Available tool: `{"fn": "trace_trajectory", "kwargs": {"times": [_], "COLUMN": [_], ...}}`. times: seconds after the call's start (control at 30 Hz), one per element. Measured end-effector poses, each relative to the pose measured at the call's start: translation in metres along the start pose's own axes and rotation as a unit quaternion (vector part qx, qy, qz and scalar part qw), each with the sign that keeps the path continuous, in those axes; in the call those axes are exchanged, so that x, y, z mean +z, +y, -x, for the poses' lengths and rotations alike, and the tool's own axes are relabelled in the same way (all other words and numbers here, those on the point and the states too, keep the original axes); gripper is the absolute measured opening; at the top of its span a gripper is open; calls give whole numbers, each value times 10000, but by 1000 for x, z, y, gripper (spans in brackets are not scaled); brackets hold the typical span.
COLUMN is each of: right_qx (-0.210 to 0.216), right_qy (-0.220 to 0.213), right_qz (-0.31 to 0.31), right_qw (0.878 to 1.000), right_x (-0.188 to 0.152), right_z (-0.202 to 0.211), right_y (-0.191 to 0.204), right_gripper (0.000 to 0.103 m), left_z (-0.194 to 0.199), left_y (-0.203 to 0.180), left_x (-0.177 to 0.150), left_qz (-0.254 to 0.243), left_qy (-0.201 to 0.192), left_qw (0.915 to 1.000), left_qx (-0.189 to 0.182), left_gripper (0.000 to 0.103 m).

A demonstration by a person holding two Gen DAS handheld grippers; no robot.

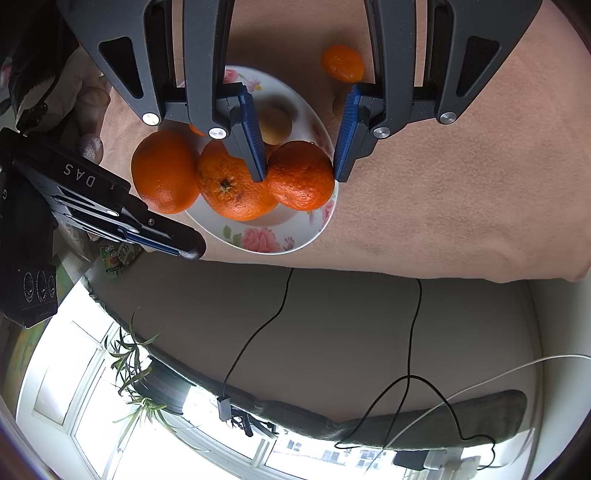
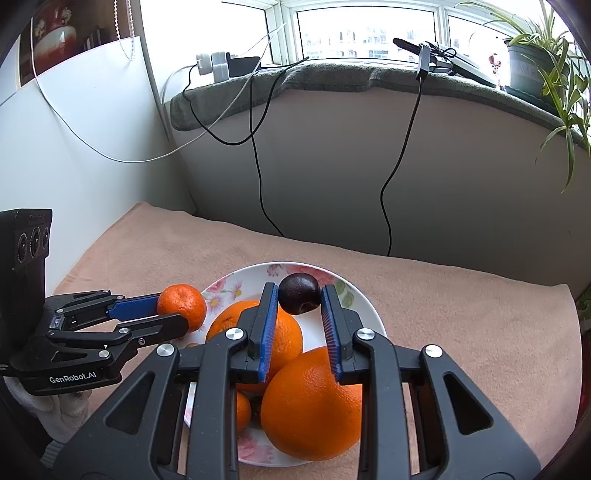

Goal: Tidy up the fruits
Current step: 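Carry the mandarin in the left gripper and plum in the right gripper over the plate, then open both grippers to release the mandarin and plum into the plate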

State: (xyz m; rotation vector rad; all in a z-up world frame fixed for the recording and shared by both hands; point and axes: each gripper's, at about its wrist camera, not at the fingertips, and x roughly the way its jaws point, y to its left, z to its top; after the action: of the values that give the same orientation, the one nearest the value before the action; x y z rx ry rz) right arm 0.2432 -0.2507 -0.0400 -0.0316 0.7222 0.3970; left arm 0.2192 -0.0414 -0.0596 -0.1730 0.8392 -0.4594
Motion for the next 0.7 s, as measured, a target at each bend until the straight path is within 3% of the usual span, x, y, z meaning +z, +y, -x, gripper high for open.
{"fn": "trace_trajectory", "kwargs": {"times": [0.47, 0.57, 0.6, 0.67, 0.7], "right_qx": [9, -10, -19, -23, -22], "right_qy": [44, -20, -63, -107, -117], "right_qz": [-38, -41, -23, 19, 34], "right_qw": [10000, 10000, 10000, 9999, 9999], "right_x": [-2, -2, -2, -2, -1], "right_z": [-1, 2, 4, 7, 8], "right_y": [-1, -1, 0, 2, 3], "right_gripper": [27, 56, 63, 65, 69], "left_z": [3, 6, 6, 8, 8], "left_y": [-3, -4, -4, -5, -6], "left_x": [2, 4, 4, 4, 4], "left_qz": [-95, -110, -122, -161, -178], "left_qy": [-98, -146, -163, -185, -189], "left_qw": [9999, 9998, 9998, 9997, 9997], "left_qx": [-12, 2, -9, -8, 8], "left_gripper": [39, 56, 56, 60, 71]}}
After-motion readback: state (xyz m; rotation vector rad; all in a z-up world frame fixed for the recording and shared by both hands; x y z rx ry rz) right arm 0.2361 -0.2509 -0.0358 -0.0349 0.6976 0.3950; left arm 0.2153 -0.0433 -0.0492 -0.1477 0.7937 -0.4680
